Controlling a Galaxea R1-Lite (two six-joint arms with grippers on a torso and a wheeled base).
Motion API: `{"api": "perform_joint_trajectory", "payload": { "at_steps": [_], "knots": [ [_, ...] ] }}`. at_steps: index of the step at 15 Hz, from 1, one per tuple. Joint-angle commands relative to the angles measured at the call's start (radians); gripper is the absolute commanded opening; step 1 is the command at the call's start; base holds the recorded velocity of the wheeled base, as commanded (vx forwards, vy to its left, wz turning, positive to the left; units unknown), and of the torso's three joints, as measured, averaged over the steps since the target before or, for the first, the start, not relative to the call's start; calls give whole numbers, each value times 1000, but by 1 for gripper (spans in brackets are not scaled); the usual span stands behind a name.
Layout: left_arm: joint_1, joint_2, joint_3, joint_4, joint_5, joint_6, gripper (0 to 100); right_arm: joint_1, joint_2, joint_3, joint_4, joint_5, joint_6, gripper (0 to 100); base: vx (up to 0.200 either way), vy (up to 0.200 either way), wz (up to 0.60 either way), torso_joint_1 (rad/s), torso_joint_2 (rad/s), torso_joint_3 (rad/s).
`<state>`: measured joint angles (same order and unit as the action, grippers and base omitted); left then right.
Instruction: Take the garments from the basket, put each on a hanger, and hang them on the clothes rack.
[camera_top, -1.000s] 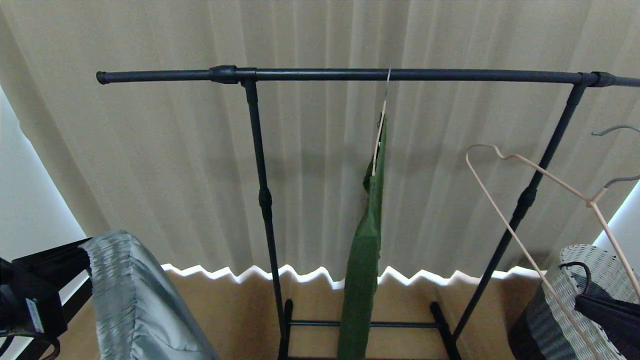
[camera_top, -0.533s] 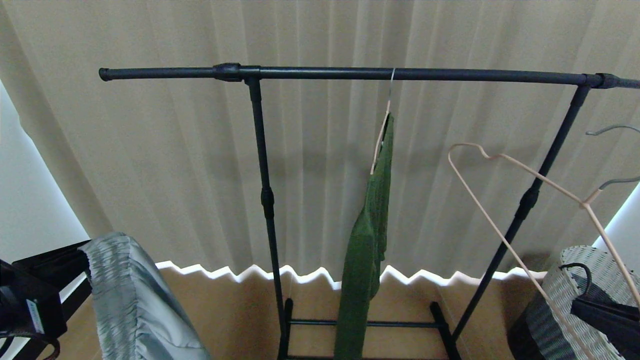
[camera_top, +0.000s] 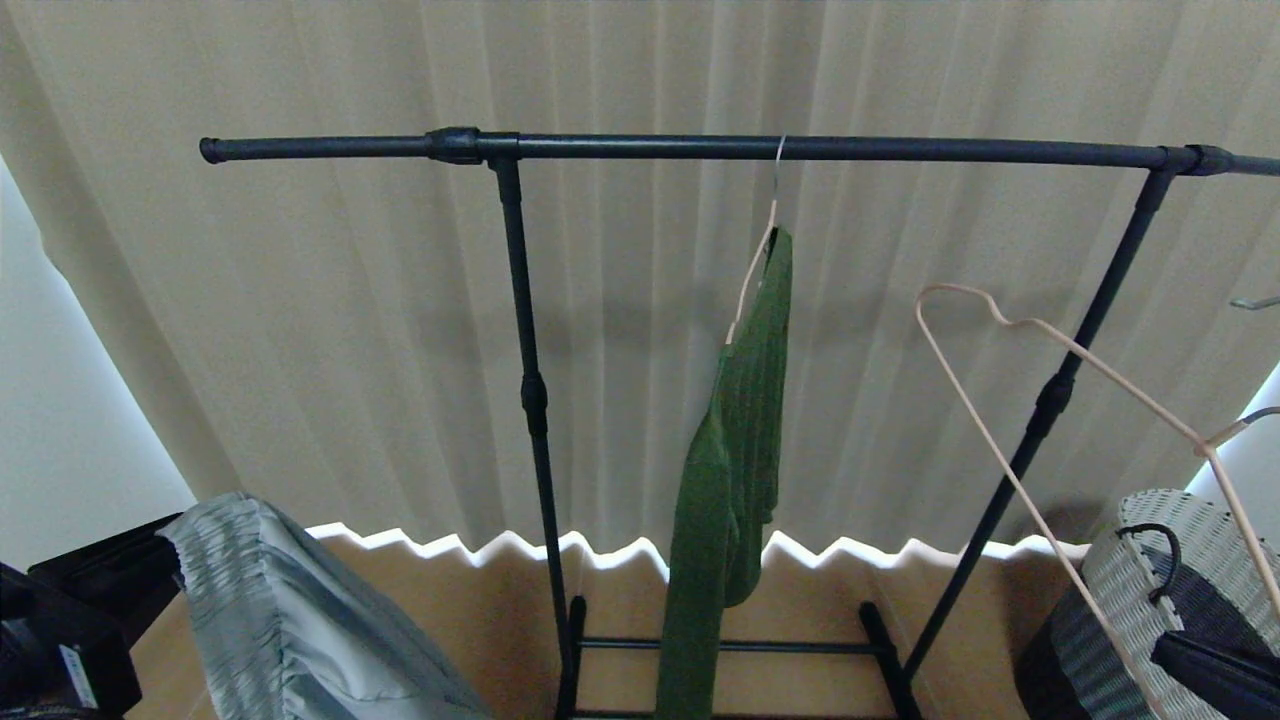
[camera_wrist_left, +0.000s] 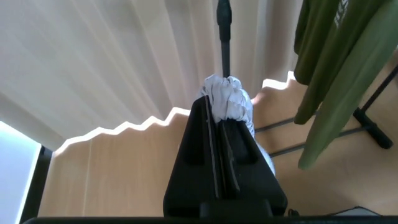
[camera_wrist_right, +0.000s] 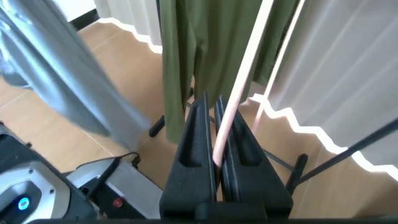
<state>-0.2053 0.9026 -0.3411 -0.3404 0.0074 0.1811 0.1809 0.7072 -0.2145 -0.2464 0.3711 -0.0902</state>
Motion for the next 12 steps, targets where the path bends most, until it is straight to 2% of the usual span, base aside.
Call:
{"api": "perform_joint_trajectory", "payload": {
  "at_steps": [1, 2, 3, 7, 12],
  "knots": [
    [1, 16, 56, -54, 6, -17, 0, -3, -2, 84, -74, -1, 7, 0, 0, 0, 0, 0, 0, 0],
    [3, 42, 97, -126, 40, -18, 0, -3, -2, 119, -116, -4, 6, 0, 0, 0, 0, 0, 0, 0],
    [1, 55, 108, -146, 48, -14, 0, -3, -2, 127, -116, -4, 6, 0, 0, 0, 0, 0, 0, 0],
    [1, 124, 99, -160, 46, -17, 0, -3, -2, 130, -108, -3, 6, 0, 0, 0, 0, 0, 0, 0],
    [4, 213, 102, -244, 46, -12, 0, 5, -6, 127, -106, 0, 12, 0, 0, 0, 0, 0, 0, 0]
  ]
}}
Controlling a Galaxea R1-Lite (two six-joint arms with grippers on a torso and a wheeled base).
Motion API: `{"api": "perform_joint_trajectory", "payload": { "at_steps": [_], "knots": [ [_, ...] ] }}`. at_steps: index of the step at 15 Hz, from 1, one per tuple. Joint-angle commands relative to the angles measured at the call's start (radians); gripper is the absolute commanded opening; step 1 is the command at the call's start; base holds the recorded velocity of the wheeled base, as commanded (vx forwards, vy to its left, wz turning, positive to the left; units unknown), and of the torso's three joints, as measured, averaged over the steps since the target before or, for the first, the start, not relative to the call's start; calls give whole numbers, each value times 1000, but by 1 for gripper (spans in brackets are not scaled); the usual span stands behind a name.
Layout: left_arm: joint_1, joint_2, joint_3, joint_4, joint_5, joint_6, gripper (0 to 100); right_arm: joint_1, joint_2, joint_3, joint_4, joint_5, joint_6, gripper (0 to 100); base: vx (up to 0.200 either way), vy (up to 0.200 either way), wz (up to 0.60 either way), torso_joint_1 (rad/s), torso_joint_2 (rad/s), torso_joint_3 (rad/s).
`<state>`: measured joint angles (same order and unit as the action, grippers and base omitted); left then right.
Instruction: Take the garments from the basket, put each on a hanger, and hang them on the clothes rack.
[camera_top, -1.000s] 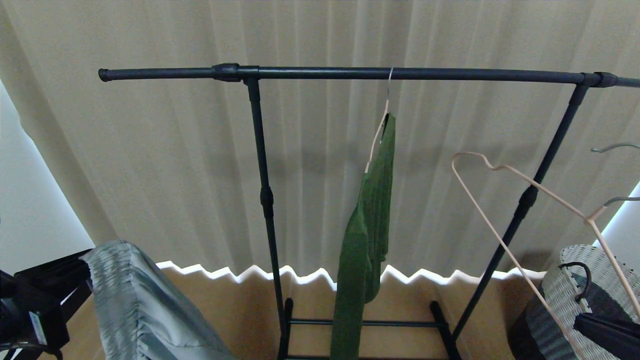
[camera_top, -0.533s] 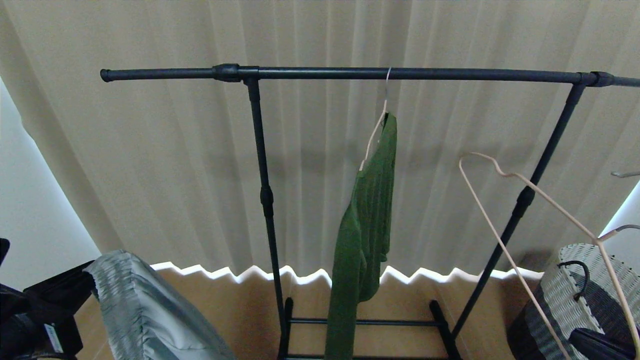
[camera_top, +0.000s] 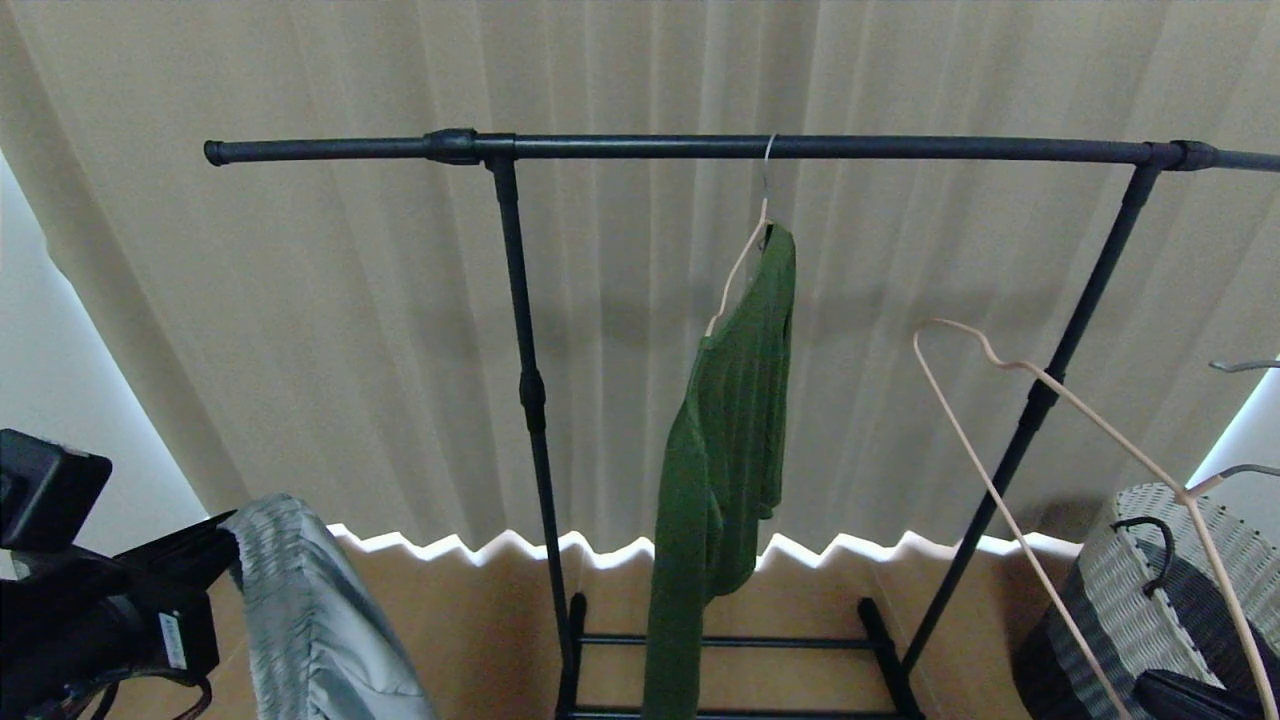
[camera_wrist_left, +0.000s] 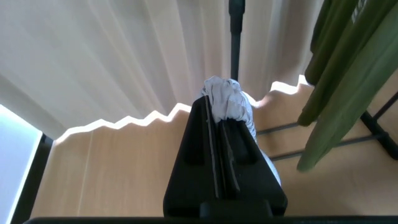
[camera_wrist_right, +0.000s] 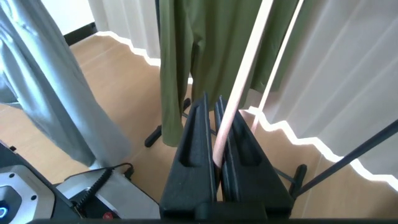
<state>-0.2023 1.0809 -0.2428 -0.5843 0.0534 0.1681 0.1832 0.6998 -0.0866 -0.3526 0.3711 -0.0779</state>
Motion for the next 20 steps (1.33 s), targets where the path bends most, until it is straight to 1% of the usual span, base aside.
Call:
{"api": "perform_joint_trajectory", "payload": {
  "at_steps": [1, 6, 15, 20],
  "knots": [
    [0, 34, 10, 0, 0, 4, 0, 2, -2, -2, -3, 0, 0, 0, 0, 0, 0, 0, 0, 0],
    [0, 19, 14, 0, 0, 2, 0, 18, -14, -9, -9, 2, 13, 0, 0, 0, 0, 0, 0, 0],
    [0, 5, 14, 0, 0, 11, 0, 21, -19, -15, -5, 3, 13, 0, 200, 0, 0, 4, 4, 1],
    [-2, -27, 19, 0, 0, 19, 0, 21, -20, -16, -8, 5, 13, 0, 0, 0, 0, 0, 0, 0]
  ]
}}
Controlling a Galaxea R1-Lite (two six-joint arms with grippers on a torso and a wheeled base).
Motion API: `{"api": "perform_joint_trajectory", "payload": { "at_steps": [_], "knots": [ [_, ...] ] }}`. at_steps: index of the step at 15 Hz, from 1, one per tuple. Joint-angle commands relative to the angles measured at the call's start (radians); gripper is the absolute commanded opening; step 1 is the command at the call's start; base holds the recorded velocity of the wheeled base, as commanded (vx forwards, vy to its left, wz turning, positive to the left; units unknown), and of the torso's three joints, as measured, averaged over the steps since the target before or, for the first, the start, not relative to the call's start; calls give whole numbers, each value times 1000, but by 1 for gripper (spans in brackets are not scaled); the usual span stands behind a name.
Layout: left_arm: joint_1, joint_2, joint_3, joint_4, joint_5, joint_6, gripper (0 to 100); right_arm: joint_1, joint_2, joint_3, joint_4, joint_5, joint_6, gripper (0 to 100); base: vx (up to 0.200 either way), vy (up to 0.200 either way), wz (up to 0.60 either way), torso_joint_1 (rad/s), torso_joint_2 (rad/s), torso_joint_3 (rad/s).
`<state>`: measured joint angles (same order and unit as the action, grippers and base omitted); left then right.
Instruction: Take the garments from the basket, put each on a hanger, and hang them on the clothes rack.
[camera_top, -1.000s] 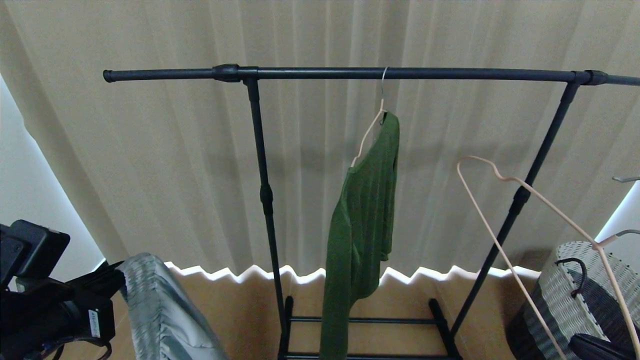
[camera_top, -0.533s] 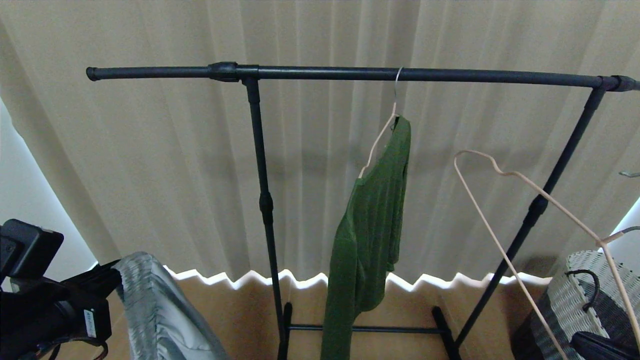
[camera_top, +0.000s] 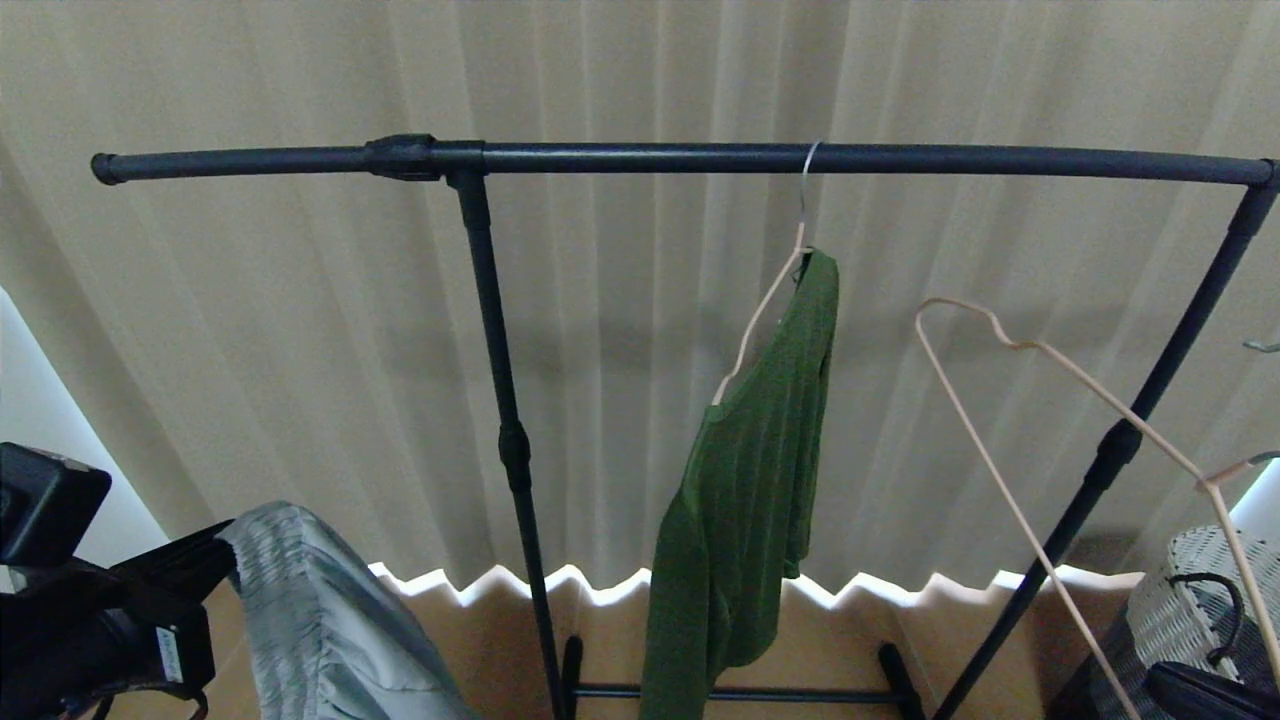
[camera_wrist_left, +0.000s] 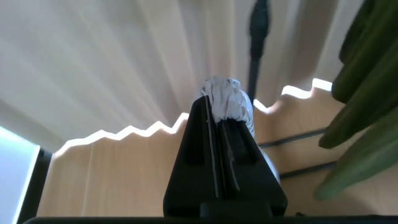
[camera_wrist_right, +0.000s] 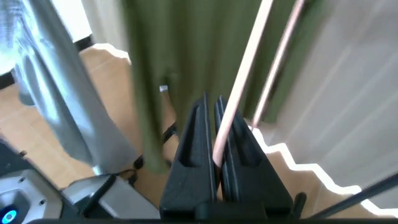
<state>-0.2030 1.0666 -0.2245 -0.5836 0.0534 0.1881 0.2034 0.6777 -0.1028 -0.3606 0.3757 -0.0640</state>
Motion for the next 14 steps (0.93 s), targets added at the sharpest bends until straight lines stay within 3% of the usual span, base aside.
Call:
{"api": "perform_joint_trajectory", "payload": {
  "at_steps": [1, 7, 14],
  "knots": [
    [-1, -23, 1, -1, 0, 8, 0, 1, 2, 0, 0, 0, 0, 0, 0, 0, 0, 0, 0, 0],
    [-1, -82, 31, 2, -1, 34, 0, 2, -4, -12, 0, 0, 0, 0, 0, -33, 0, 0, 0, 0],
    [-3, -99, 43, 4, -1, 36, 0, 2, -7, -12, -1, 0, 0, 0, 200, -200, 0, 1, 1, 2]
  ]
}}
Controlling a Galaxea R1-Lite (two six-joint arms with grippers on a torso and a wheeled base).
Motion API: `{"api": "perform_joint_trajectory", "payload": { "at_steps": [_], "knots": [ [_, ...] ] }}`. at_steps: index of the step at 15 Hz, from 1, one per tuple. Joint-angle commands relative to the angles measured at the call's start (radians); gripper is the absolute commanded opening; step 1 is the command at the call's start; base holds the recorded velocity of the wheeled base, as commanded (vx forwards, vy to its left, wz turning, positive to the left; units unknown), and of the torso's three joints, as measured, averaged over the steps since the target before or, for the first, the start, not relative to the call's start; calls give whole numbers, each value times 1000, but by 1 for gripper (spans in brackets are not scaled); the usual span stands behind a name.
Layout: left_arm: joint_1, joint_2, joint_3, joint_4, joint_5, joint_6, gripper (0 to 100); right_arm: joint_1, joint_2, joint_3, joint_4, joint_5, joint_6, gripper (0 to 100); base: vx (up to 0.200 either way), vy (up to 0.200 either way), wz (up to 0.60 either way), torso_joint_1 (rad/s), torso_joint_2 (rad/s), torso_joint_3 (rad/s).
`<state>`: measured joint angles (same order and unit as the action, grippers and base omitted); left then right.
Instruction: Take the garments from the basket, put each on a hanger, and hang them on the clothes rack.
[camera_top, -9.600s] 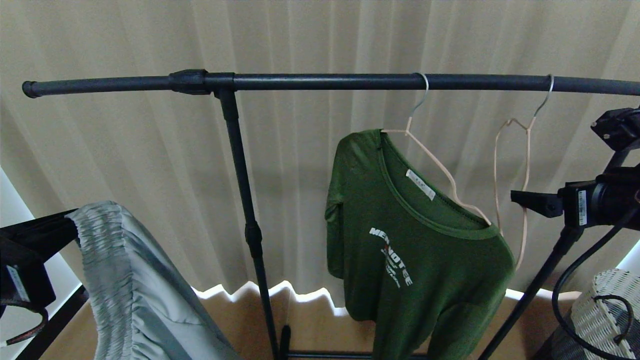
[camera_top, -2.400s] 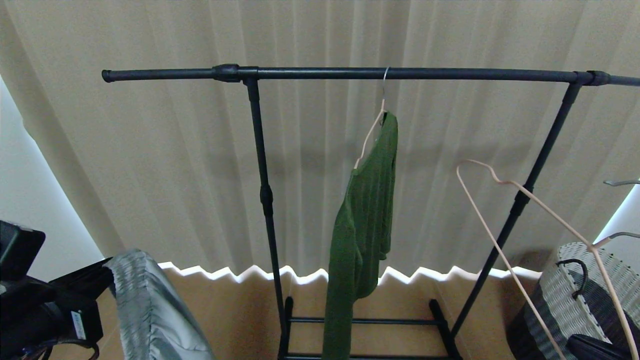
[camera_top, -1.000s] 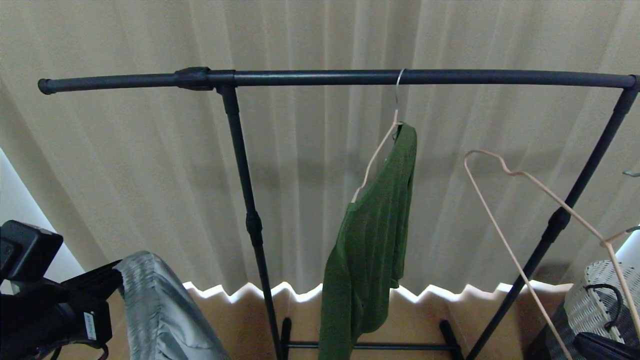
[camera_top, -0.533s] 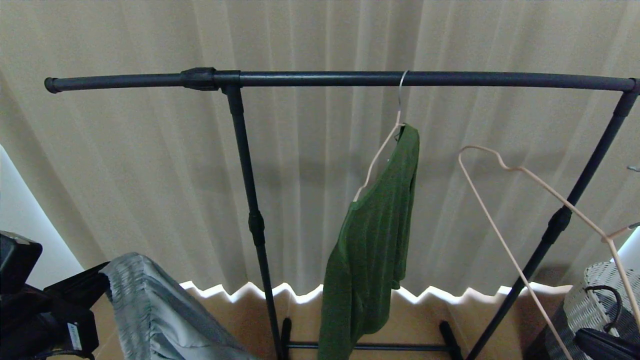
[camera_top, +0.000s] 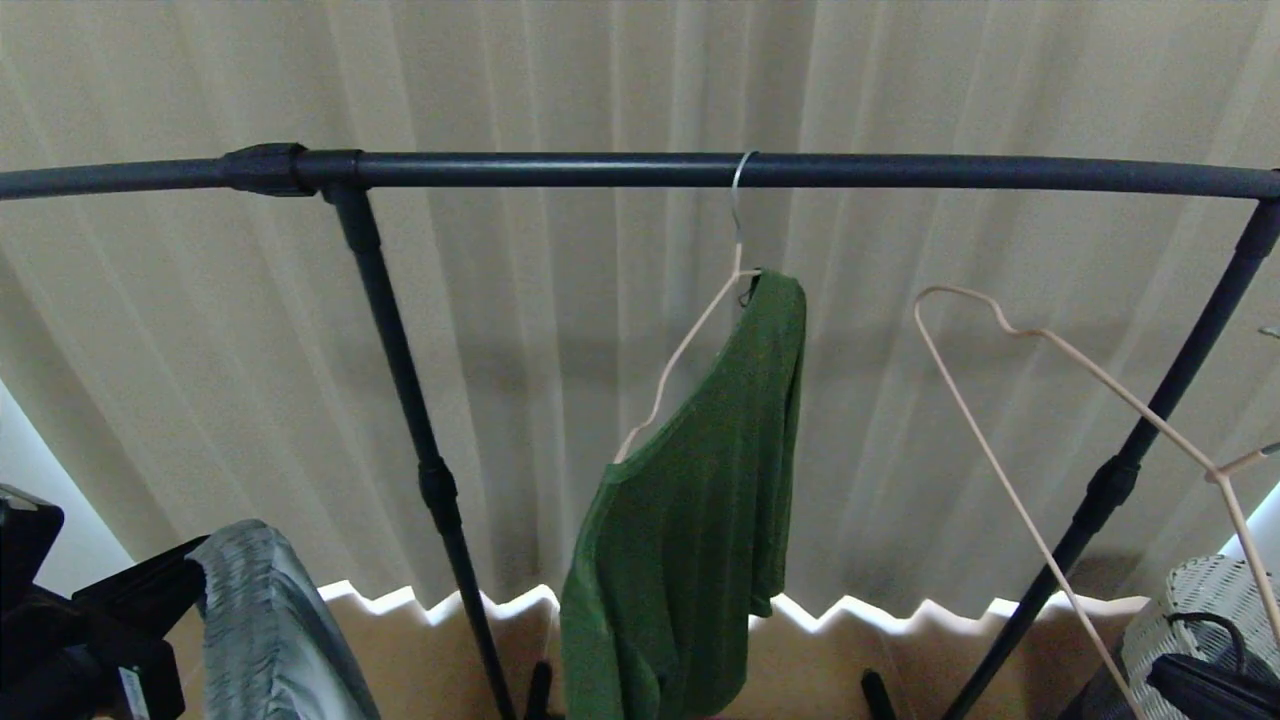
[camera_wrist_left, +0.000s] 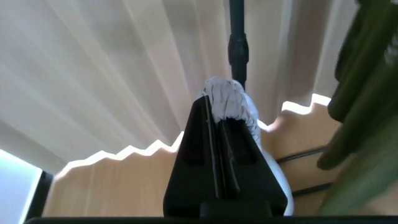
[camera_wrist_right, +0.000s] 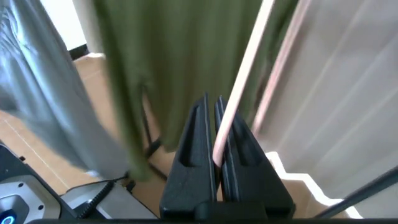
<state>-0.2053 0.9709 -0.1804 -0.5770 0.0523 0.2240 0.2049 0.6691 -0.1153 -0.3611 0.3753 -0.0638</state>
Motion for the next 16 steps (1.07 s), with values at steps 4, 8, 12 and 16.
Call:
{"api": "perform_joint_trajectory", "payload": {
  "at_steps": [4, 8, 12, 16],
  "knots": [
    [0, -11, 1, -3, 0, 1, 0, 1, -6, 2, 1, 1, -1, 0, 100, -100, 0, 0, 0, 1],
    [-3, -35, 1, -3, -2, 1, 0, 2, -6, 2, 2, 2, -1, 0, 0, 0, 0, 0, 0, 0],
    [-2, -50, 24, -3, 0, 61, 0, 10, -6, 0, 2, 2, -1, 0, -100, 0, 0, 2, 0, 2],
    [-2, -58, 24, -3, 0, 61, 0, 10, -6, 0, 1, 13, -1, 0, -200, 0, 0, 1, 1, 1]
  ]
}}
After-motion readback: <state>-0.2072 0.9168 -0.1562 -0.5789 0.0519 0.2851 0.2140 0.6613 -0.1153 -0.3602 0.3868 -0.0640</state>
